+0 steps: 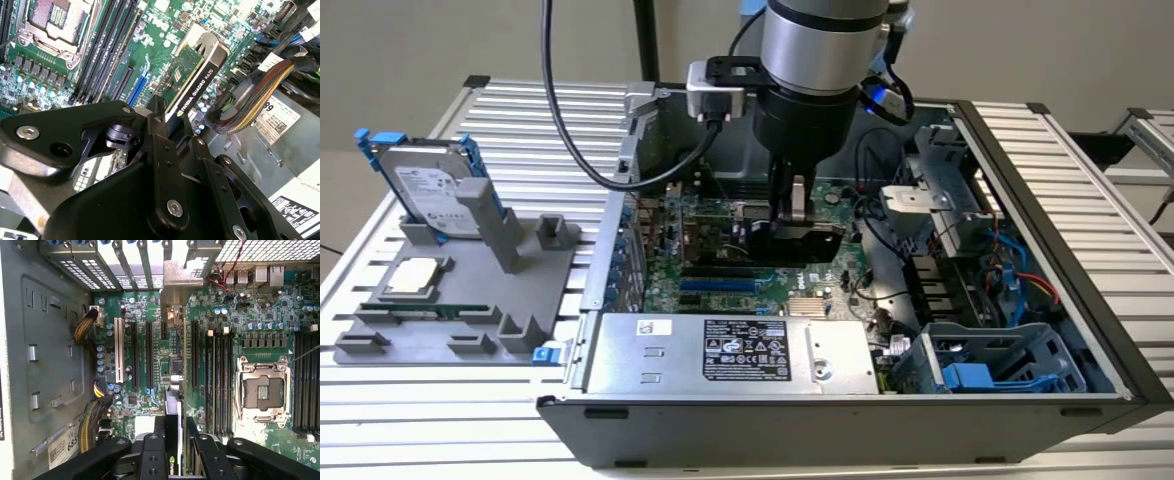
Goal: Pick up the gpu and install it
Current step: 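Insert the gpu into the slot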
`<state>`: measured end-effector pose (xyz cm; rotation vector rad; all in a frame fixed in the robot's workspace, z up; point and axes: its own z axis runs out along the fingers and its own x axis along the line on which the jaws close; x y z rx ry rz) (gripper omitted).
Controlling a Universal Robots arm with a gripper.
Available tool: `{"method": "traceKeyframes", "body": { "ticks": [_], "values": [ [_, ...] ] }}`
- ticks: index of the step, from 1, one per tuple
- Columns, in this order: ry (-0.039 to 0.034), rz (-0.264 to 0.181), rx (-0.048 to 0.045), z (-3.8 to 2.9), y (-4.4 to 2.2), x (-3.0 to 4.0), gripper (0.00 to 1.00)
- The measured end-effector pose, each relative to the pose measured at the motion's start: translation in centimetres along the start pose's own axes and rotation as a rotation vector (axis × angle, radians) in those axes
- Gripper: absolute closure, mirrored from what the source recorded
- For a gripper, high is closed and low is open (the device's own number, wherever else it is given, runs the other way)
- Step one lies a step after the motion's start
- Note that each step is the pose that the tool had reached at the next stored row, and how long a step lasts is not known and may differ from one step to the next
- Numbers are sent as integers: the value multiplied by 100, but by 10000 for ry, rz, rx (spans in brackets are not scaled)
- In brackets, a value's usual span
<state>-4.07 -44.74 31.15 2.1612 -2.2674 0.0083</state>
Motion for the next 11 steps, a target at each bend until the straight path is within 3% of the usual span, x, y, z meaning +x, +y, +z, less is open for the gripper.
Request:
{"method": "traceKeyframes", "body": {
  "ticks": [11],
  "values": [
    [-2, 0, 1, 5, 0, 0, 100]
  ]
}}
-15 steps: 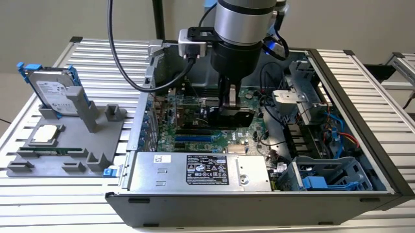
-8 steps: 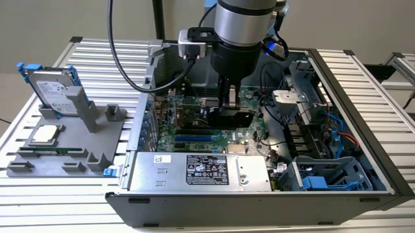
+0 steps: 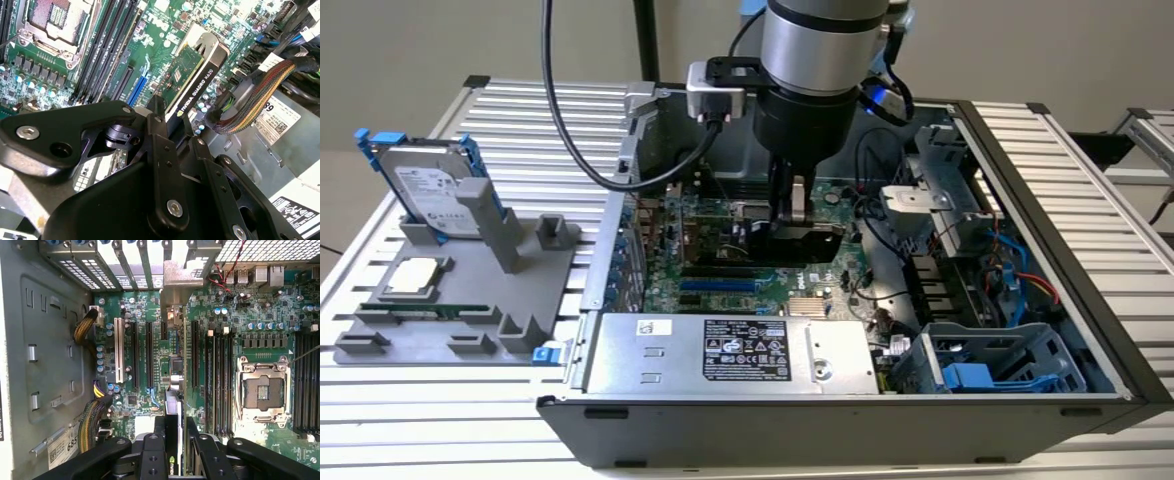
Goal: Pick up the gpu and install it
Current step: 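Insert the gpu into the slot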
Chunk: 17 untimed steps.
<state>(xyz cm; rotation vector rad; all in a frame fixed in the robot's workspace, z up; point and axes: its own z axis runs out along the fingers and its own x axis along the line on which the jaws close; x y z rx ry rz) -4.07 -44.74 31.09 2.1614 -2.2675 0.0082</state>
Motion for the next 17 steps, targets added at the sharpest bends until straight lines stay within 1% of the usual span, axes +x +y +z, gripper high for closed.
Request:
{"method": "traceKeyframes", "body": {
  "ticks": [3, 6, 9, 14, 17],
  "values": [
    [0, 0, 0, 3, 0, 0, 100],
    [0, 0, 0, 25, 2, 0, 100],
    [-1, 1, 0, 64, 23, 0, 100],
    [0, 0, 0, 128, 92, 3, 100],
    [0, 0, 0, 159, 152, 6, 100]
  ]
}}
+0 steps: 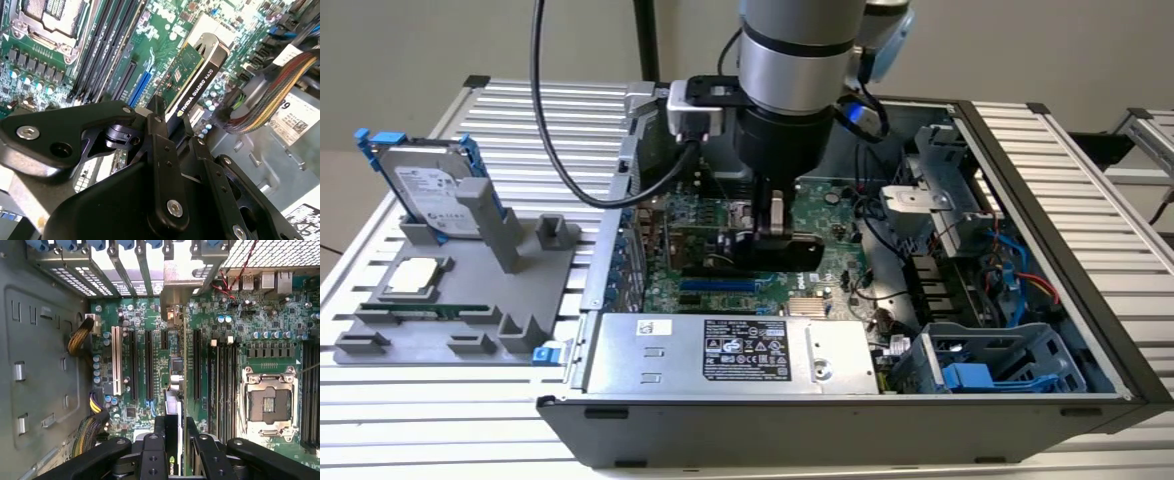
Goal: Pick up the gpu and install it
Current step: 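Insert the gpu into the slot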
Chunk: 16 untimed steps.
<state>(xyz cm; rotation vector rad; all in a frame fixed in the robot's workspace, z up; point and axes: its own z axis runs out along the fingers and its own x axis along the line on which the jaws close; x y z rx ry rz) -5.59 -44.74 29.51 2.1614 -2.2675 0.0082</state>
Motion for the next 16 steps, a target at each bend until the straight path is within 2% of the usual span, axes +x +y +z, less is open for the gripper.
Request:
{"method": "traceKeyframes", "body": {
  "ticks": [8, 16],
  "values": [
    [-5, 1, -1, 62, 101, -1, 100],
    [-75, 0, -5, 128, 194, -21, 100]
  ]
}}
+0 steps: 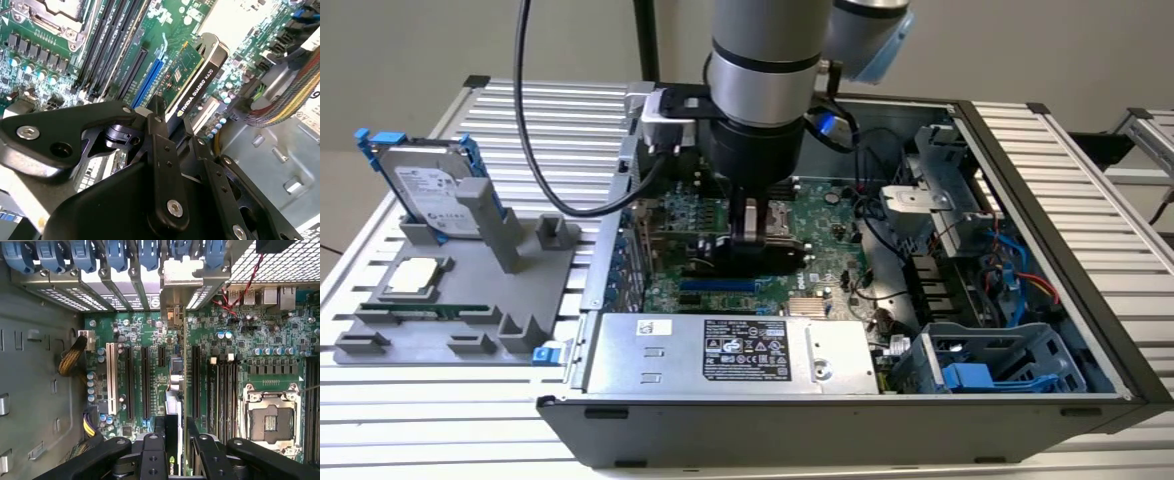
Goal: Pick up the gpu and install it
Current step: 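Insert the gpu into the slot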
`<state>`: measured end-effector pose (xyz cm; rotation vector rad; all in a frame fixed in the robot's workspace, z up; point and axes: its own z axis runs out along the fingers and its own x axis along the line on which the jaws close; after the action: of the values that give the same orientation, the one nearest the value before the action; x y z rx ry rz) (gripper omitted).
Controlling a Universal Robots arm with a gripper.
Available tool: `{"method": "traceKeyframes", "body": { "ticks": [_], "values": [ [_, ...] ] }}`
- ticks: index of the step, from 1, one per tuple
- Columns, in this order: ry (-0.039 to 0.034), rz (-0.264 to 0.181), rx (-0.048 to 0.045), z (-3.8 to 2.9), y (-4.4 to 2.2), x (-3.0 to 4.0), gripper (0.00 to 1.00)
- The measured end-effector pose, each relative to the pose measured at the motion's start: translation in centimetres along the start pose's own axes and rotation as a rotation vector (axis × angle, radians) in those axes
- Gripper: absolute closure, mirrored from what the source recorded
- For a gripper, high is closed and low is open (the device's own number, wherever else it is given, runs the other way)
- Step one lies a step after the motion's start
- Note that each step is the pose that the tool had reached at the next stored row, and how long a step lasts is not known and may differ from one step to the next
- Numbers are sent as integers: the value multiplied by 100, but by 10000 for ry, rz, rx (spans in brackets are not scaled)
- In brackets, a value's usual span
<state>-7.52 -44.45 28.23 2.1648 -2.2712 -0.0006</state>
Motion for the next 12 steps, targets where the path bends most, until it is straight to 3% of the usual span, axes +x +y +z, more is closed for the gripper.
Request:
{"method": "traceKeyframes", "body": {
  "ticks": [6, 12],
  "values": [
    [-65, -1, -3, 48, 67, -12, 100],
    [-102, -1, -5, 119, 79, -16, 100]
  ]
}}
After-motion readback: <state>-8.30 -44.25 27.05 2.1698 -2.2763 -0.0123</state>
